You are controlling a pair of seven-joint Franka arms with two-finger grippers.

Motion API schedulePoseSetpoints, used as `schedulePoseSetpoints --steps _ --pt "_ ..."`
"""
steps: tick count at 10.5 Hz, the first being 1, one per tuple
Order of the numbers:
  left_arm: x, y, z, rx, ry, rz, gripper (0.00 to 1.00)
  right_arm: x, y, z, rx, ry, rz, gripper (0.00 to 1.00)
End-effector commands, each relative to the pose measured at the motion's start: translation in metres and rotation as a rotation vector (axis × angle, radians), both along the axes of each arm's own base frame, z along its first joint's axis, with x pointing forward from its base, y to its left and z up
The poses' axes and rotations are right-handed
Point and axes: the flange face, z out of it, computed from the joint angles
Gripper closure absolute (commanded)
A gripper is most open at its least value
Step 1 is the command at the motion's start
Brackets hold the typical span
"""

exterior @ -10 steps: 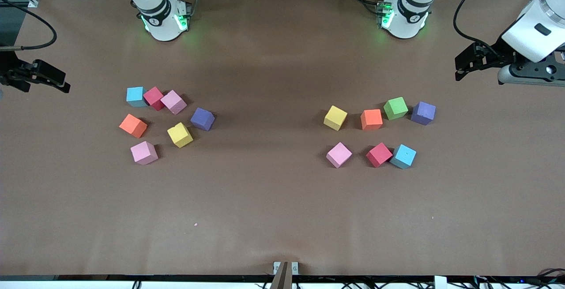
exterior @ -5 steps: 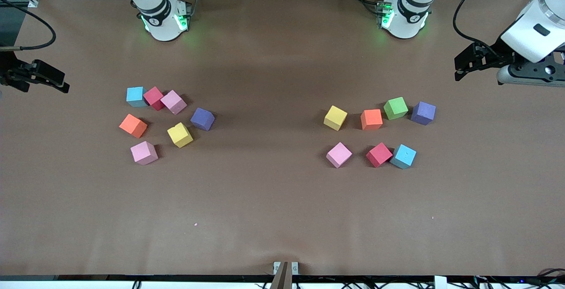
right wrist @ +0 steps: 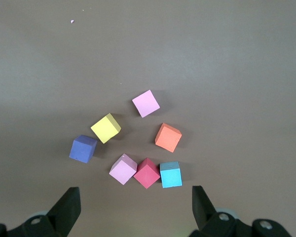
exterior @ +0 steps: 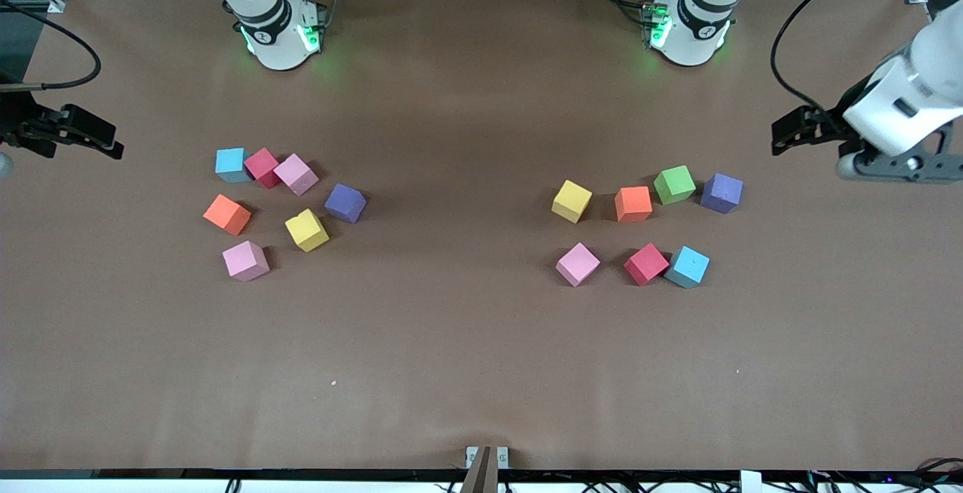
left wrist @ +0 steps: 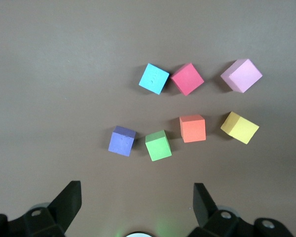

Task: Form number 2 with 11 blocks
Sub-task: 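Move both grippers out toward the two groups of cubes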

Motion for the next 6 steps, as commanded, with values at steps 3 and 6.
schedulePoseSetpoints --steps 3,6 --pt "0.01 0.003 -0.054 -0.033 -0.013 0.006 0.0 0.01 0.002 -0.02 0.003 0.022 -0.002 0.0" --pt "0.044 -0.003 -0.129 -0.036 0.022 -0.016 0.0 0.033 0.015 -0.074 0.008 0.066 0.029 0.0"
